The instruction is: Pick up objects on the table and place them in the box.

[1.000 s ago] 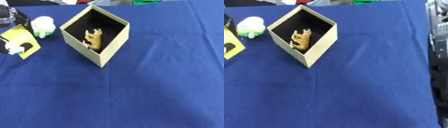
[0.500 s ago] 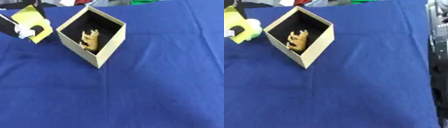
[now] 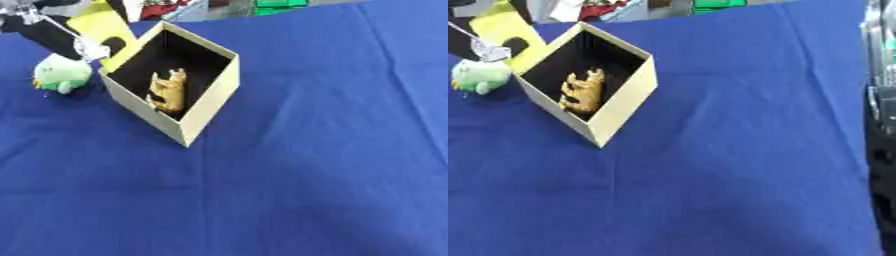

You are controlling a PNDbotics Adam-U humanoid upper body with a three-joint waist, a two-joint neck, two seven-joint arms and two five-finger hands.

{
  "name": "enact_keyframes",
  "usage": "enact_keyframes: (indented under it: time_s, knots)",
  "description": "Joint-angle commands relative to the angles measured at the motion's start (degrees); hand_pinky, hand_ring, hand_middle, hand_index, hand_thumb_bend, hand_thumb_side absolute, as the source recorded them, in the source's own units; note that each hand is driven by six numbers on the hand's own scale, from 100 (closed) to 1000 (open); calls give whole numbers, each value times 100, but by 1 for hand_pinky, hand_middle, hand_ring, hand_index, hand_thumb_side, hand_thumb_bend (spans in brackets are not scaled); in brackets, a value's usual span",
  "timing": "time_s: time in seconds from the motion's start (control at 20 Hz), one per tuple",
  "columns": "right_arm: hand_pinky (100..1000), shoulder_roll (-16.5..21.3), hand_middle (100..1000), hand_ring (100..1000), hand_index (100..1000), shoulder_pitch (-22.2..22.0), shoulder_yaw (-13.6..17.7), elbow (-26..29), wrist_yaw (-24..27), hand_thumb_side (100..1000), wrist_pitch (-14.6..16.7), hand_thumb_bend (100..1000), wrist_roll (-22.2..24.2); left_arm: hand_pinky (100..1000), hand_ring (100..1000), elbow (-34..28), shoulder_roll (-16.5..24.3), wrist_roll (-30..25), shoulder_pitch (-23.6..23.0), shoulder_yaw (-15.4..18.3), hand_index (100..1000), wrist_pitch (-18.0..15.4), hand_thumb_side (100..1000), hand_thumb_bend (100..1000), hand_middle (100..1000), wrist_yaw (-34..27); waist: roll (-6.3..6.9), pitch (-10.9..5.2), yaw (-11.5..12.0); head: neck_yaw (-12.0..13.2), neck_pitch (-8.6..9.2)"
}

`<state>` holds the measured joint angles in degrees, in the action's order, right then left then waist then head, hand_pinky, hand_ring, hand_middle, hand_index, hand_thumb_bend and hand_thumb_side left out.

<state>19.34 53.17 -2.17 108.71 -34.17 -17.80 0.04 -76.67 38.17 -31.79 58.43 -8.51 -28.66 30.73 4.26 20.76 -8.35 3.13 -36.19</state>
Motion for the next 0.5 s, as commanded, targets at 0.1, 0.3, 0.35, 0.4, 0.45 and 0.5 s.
enact_keyframes:
  time_s: [0.1,0.3,0.35,0.4,0.45,0.5]
  knots:
    - [935,-2,758,984,924,155,8,125,40,707,7,100,33,580,540,271,-97,372,246,85,629,-45,214,100,535,280,-6,-69,-48,121,123]
    - [935,-40,757,985,925,196,4,142,72,709,8,100,52,580,539,461,-271,649,338,69,628,-88,238,100,535,397,4,2,-112,201,182]
    - [935,-44,757,985,925,200,7,146,78,709,7,100,54,580,540,491,-305,710,355,66,629,-88,244,100,535,404,7,18,-121,207,192]
    - [935,-49,757,985,925,205,10,150,84,710,4,100,56,579,538,522,-345,769,376,65,628,-85,250,100,534,399,9,32,-127,210,199]
    - [936,-56,757,985,925,209,12,154,90,710,2,100,56,581,540,552,-383,828,394,57,628,-85,249,100,534,389,10,43,-133,212,202]
    - [936,-63,757,985,926,214,13,158,97,710,1,100,58,584,546,580,-413,874,409,36,631,-91,250,100,538,399,10,54,-139,213,207]
